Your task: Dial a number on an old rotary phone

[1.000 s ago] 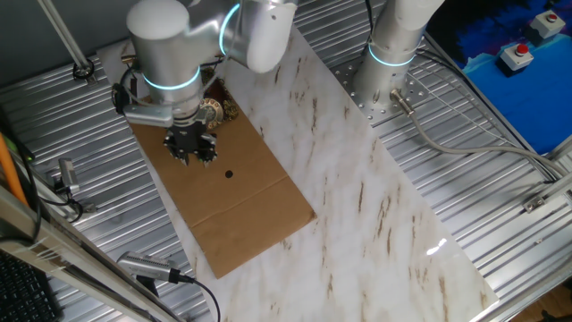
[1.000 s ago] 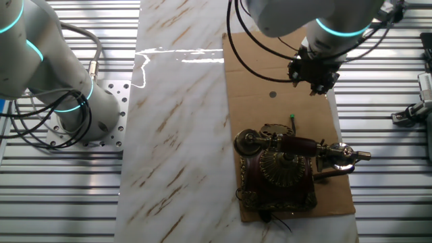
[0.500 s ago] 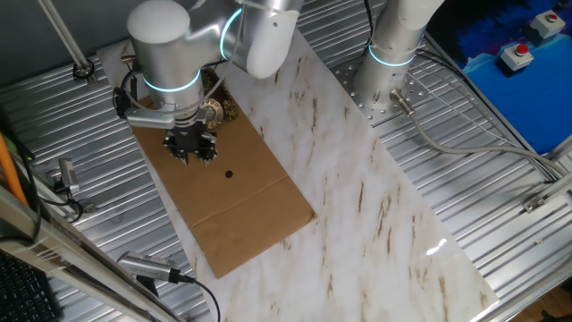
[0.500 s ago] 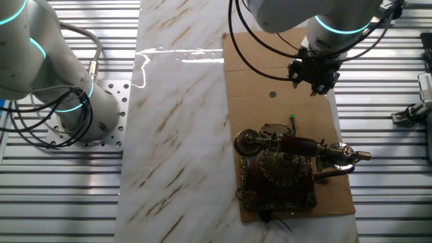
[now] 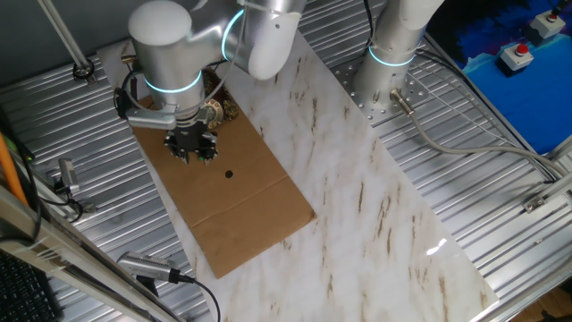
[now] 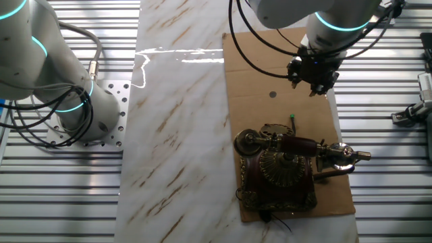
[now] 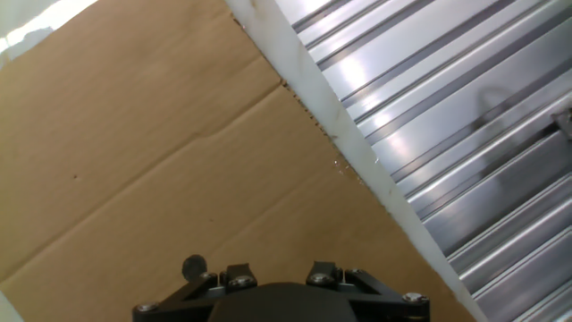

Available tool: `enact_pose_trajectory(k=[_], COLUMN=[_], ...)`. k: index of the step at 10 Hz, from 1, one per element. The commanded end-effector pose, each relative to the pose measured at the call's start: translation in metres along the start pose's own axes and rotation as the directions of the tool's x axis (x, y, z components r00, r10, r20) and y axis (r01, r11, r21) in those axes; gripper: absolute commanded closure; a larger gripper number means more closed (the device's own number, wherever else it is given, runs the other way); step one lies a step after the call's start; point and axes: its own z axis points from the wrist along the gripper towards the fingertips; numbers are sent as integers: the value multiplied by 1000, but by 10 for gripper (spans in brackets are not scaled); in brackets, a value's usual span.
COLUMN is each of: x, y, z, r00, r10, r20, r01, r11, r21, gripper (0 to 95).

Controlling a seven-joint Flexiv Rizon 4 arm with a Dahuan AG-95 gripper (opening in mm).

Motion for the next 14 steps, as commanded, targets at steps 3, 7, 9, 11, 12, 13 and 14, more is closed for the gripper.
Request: enact_pose_trajectory(k=[3,7,9,11,12,13,14], x=[-2,-2,-2,-2,-2,-2,-2], y=[-1,-1,-1,-1,-1,-1,-1], z=[0,0,0,0,0,0,0], r00=[998,998,994,993,992,992,991], r10=[14,31,53,69,74,78,74], r20=[-57,-62,-92,-95,-97,-102,-108], r01=[-14,-29,-50,-65,-70,-73,-69], r11=[1000,999,998,997,996,996,996], r21=[15,19,41,44,47,51,54], gripper=[570,570,570,570,570,570,570])
